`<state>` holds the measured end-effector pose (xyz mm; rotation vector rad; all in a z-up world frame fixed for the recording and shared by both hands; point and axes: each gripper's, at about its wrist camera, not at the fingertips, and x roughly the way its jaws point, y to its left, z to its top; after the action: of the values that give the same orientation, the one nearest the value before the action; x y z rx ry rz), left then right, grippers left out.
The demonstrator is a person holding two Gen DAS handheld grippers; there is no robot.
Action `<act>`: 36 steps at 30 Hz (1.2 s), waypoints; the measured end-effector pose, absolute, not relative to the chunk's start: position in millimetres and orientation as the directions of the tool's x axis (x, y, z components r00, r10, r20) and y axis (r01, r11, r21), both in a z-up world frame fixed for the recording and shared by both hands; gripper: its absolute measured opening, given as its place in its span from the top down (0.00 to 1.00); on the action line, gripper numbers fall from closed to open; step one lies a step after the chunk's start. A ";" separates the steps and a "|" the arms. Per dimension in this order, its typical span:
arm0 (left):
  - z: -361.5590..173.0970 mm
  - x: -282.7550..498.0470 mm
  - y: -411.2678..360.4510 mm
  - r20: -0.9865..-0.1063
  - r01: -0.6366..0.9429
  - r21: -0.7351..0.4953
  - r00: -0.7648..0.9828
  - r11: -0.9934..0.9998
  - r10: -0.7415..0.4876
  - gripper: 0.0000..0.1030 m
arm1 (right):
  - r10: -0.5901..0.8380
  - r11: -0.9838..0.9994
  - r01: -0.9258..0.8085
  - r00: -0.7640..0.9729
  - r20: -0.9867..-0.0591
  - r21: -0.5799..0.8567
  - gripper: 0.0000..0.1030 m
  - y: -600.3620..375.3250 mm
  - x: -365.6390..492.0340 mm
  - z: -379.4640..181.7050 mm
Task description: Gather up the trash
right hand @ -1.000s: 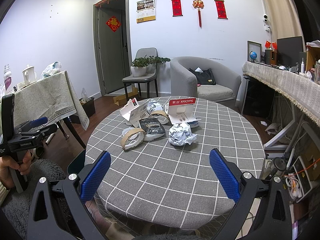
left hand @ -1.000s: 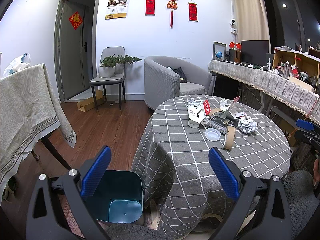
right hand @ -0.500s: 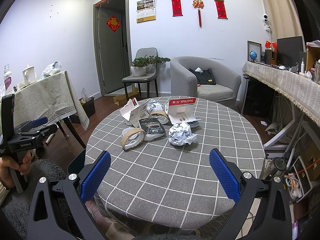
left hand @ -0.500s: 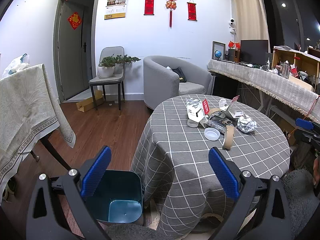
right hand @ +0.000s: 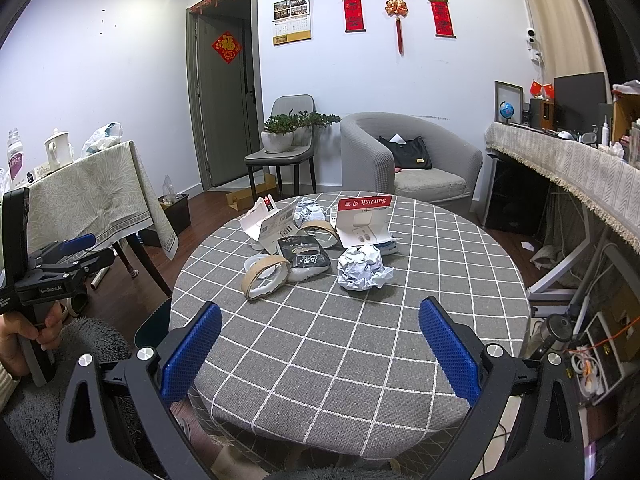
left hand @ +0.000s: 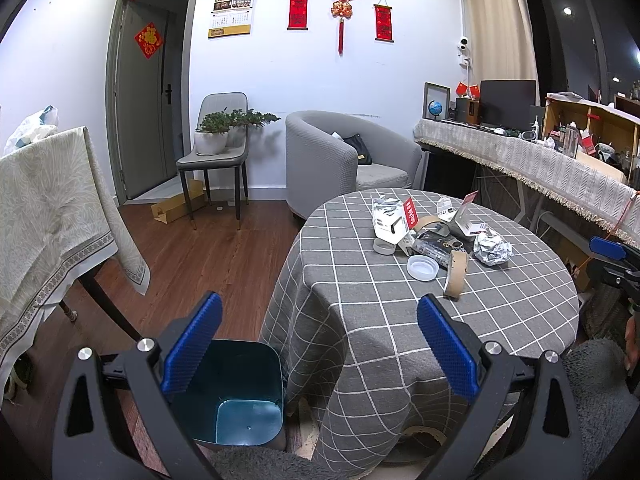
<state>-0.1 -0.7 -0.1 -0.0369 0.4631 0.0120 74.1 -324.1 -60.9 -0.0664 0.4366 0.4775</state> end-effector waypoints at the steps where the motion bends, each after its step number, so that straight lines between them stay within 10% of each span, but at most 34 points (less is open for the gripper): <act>1: -0.1 -0.1 -0.5 -0.446 -0.019 -0.033 0.895 0.999 0.003 0.04 | 0.431 0.888 -0.459 0.798 -0.421 0.039 0.03 -324.2 74.0 -60.7; 36: 7.0 9.0 -14.9 -0.457 0.082 -0.080 0.883 0.993 -0.110 0.16 | 0.445 0.877 -0.476 0.758 -0.477 0.063 0.03 -311.0 91.0 -50.5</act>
<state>9.0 -14.9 7.0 -0.0593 0.4794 -0.0998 91.0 -311.0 -50.5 -0.0636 0.5038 0.5023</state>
